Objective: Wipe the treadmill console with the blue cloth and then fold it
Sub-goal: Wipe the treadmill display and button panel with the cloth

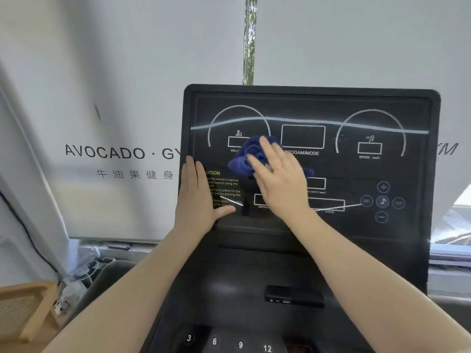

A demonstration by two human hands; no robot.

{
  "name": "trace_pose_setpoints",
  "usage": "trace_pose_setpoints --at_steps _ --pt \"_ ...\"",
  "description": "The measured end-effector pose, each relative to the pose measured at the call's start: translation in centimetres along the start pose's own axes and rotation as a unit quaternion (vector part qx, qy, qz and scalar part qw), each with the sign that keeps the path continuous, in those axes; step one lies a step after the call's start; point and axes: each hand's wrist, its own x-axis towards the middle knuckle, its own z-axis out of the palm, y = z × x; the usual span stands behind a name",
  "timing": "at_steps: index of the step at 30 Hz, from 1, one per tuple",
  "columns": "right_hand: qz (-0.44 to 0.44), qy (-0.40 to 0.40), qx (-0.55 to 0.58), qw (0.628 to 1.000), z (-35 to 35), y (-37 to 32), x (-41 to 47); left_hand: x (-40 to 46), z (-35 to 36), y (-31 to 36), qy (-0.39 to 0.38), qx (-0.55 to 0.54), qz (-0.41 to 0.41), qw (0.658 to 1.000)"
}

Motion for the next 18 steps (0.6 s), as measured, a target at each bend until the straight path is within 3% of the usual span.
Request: trace_pose_setpoints --at_steps 3,6,10,13,16,18 --pt "-0.083 -0.067 0.018 0.994 -0.3 -1.3 -2.8 -0.1 -0.2 0.3 -0.005 0.000 -0.004 1.000" --pt "-0.098 -0.097 0.011 0.990 -0.9 1.2 -2.1 0.0 -0.6 0.9 -0.013 0.012 -0.024 1.000" --pt "0.034 -0.045 -0.028 0.998 -3.4 8.3 1.2 0.0 -0.9 1.7 -0.022 0.014 -0.037 0.999" --pt "0.154 -0.055 -0.031 0.986 -5.4 12.0 2.6 -0.5 -0.6 2.8 -0.015 0.010 -0.015 1.000" --pt "0.186 -0.040 -0.041 0.981 -5.3 11.5 2.9 -0.9 -0.1 4.4 -0.005 -0.014 0.014 1.000" --pt "0.160 -0.030 -0.035 0.986 -4.7 9.7 1.6 -1.1 0.2 5.6 0.004 -0.020 0.040 0.999"
